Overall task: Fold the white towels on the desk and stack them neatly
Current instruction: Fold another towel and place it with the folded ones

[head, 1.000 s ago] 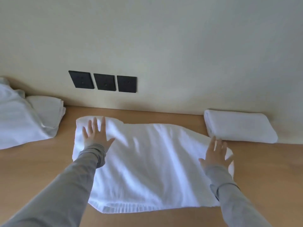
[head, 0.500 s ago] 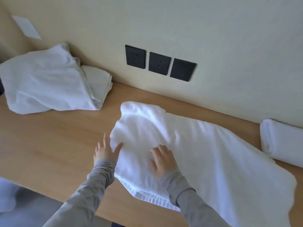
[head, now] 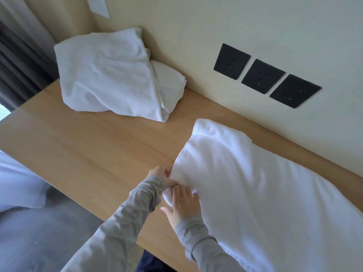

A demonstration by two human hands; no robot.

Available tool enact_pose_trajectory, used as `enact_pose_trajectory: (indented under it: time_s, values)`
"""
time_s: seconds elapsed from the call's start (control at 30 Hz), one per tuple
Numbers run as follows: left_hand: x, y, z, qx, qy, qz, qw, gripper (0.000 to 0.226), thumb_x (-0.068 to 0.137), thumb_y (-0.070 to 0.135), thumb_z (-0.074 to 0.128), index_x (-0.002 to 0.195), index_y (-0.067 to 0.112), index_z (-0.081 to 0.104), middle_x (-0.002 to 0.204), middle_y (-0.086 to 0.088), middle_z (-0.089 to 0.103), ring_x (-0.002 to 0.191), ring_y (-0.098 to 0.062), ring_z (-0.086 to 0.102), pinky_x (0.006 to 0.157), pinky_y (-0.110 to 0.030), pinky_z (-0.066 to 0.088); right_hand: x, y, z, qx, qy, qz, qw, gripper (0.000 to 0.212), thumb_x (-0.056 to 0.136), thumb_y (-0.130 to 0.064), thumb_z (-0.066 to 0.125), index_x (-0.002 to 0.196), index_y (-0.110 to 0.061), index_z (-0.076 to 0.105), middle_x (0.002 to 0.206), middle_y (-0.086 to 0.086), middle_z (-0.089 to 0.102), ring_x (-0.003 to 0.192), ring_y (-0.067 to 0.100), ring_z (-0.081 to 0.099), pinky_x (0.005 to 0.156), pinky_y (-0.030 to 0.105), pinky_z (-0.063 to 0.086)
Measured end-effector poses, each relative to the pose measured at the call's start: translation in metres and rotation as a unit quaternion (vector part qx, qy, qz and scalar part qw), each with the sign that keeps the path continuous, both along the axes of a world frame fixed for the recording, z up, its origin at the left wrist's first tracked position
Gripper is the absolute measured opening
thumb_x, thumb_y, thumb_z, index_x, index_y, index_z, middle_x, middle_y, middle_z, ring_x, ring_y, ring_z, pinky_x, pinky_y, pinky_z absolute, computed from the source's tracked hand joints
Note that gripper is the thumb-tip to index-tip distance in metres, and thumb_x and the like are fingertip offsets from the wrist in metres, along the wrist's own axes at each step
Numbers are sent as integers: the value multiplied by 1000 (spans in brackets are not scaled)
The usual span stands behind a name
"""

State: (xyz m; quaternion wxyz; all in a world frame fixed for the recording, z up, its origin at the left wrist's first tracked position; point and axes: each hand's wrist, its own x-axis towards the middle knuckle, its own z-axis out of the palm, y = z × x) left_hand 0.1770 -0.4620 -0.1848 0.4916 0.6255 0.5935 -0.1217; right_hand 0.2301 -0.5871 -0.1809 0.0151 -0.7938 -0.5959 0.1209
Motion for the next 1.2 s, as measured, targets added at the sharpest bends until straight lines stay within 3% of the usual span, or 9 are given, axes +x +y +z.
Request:
enact_pose_trajectory:
  time_s: [0.1,0.23,0.4,0.5,0.6,0.73,0.87,1.07,1.2]
  values:
    - [-2,5,8,-78,-93,76,990,16,75,17,72,82,12,58,77,-6,62,65,-20,60,54,-25,50,7,-4,0,117,112,-31,986,20,66,-15,74,82,-15,62,69,-1,58,60,19,57,54,26,48]
    - [1,11,13,-103,-100,112,983,16,91,14,47,82,10,61,80,-9,62,60,-20,55,49,-25,45,47,-6,29,242,254,-205,914,7,81,-16,48,79,-23,49,61,-12,39,55,5,40,57,16,31]
    - [-1,2,4,-78,-18,-17,997,52,77,32,71,120,14,48,118,-6,56,94,-24,59,73,-31,50,94,-3,74,369,108,-179,906,15,81,-6,50,87,2,62,69,9,56,64,19,47,58,26,38]
    - [0,-8,3,-25,39,-97,994,50,75,41,71,113,13,56,111,-3,60,87,-18,53,74,-24,42,82,-3,72,359,98,-130,919,13,80,-4,52,85,2,62,69,9,57,64,22,52,57,29,40]
    - [0,-20,8,-15,3,-76,997,17,81,33,61,74,17,59,74,2,54,68,-25,55,69,-30,44,69,-9,60,345,144,-145,916,9,79,-2,53,83,0,61,67,4,55,58,20,51,56,28,42]
    - [-2,-22,11,-1,-80,-10,997,33,83,28,55,57,19,39,60,2,37,52,-20,34,49,-26,30,61,-14,52,324,248,-218,887,15,86,-16,54,73,-14,47,58,-11,33,52,9,33,51,15,31]
    - [-2,-23,15,82,-92,43,991,12,86,25,55,88,16,49,94,-2,50,81,-20,47,70,-25,37,59,-15,54,321,279,-249,870,32,89,-10,59,66,-15,38,56,-7,27,50,11,27,48,22,28]
    - [-4,-42,7,77,-33,48,995,65,77,59,60,119,13,43,116,-6,45,112,-26,47,97,-36,40,63,-11,51,334,349,-314,817,40,86,-6,61,60,-18,34,56,-8,27,50,6,26,46,14,24]
    - [-7,-44,6,80,25,-9,996,46,78,27,66,112,18,38,109,-6,49,94,-23,50,85,-33,46,89,-10,76,379,312,-343,801,35,85,-14,63,59,-18,39,55,-2,29,52,7,26,50,24,25]
